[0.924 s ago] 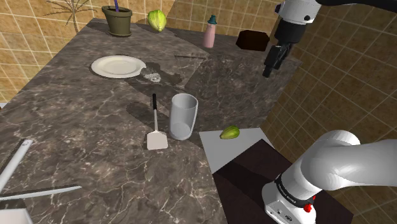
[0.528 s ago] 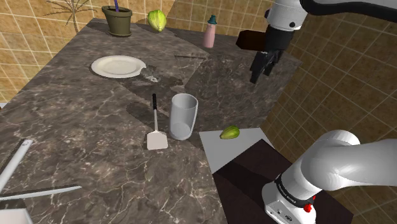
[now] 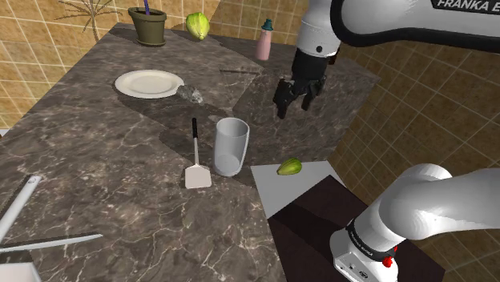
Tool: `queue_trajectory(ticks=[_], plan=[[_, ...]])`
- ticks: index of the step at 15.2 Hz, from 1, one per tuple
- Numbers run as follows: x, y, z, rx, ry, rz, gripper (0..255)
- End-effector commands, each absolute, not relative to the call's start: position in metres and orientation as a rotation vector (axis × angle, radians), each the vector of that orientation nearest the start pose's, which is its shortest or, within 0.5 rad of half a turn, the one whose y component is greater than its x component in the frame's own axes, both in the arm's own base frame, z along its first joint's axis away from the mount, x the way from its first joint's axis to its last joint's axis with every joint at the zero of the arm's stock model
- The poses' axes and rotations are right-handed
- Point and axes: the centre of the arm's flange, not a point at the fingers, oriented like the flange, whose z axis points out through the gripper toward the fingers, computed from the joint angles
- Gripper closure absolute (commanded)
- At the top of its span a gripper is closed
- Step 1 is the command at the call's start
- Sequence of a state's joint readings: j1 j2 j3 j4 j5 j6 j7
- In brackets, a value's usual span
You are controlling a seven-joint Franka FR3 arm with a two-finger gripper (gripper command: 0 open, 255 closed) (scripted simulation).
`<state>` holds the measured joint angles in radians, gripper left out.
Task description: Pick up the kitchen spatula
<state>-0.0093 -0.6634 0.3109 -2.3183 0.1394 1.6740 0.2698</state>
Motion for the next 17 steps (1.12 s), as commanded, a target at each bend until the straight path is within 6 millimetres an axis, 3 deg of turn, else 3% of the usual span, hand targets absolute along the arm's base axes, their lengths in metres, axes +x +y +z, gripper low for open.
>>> queue_trajectory(ticks=[1,9,17], plan=[[0.338,0.165,0.554,-3.184,0.138,-0.025,0],[0.381,0.251,0.517,-3.151,0.375,-0.059,0],[0.436,0.331,0.483,-3.099,0.607,-0.092,0]])
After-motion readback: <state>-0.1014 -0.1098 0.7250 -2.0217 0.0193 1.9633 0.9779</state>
